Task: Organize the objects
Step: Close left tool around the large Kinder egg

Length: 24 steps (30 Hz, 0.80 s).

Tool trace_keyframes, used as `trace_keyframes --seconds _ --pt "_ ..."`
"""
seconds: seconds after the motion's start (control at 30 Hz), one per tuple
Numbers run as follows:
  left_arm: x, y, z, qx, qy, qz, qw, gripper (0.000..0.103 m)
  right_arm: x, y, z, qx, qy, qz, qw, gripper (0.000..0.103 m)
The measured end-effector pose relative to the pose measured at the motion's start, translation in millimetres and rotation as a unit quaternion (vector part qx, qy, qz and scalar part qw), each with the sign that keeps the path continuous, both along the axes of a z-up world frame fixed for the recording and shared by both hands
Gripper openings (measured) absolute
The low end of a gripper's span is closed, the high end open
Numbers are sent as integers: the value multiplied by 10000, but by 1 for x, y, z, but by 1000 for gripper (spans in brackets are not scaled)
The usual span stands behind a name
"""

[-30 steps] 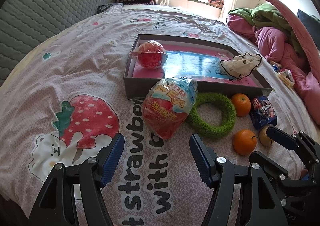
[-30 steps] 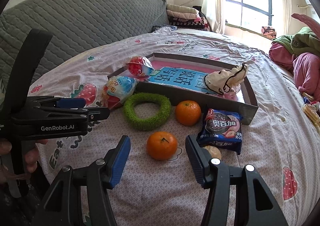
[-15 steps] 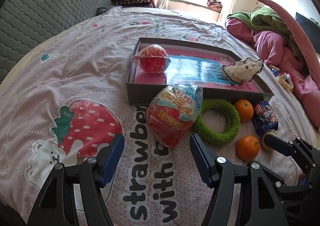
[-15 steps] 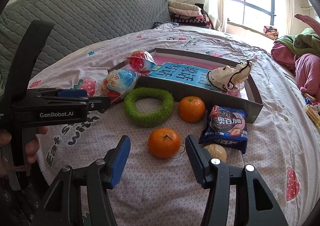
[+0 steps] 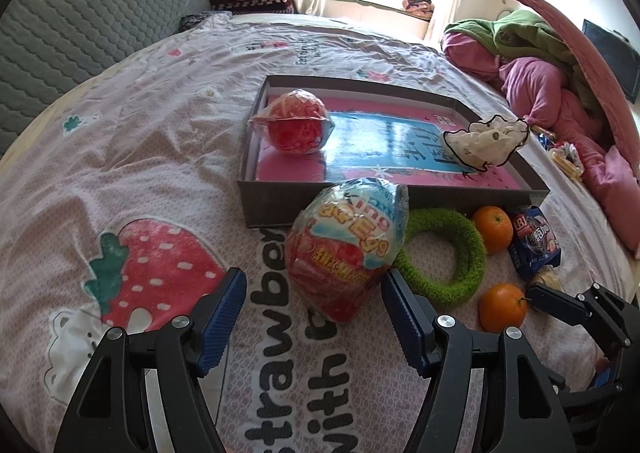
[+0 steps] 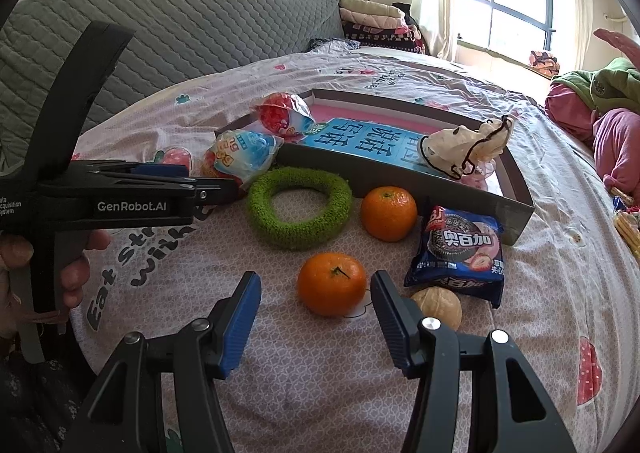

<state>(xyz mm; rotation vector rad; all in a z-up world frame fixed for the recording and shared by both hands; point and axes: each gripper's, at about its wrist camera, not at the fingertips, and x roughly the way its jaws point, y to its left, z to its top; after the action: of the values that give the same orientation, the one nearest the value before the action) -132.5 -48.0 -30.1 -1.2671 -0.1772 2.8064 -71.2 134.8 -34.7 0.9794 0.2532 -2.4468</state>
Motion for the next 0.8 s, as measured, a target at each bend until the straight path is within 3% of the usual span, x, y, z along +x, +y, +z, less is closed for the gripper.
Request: trace_keyframes --seconds 0.53,0.67,0.8 --pt "-16 -4 -8 305 1 -47 9995 72 -14 -9 -10 177 45 -22 9998 56" --pt "-16 -5 -9 360 25 -34 9993 72 -19 -9 -12 140 -20 27 9999 48" --pt "-16 -6 -9 452 57 -34 9990 72 -20 -12 -13 237 32 87 9997 46"
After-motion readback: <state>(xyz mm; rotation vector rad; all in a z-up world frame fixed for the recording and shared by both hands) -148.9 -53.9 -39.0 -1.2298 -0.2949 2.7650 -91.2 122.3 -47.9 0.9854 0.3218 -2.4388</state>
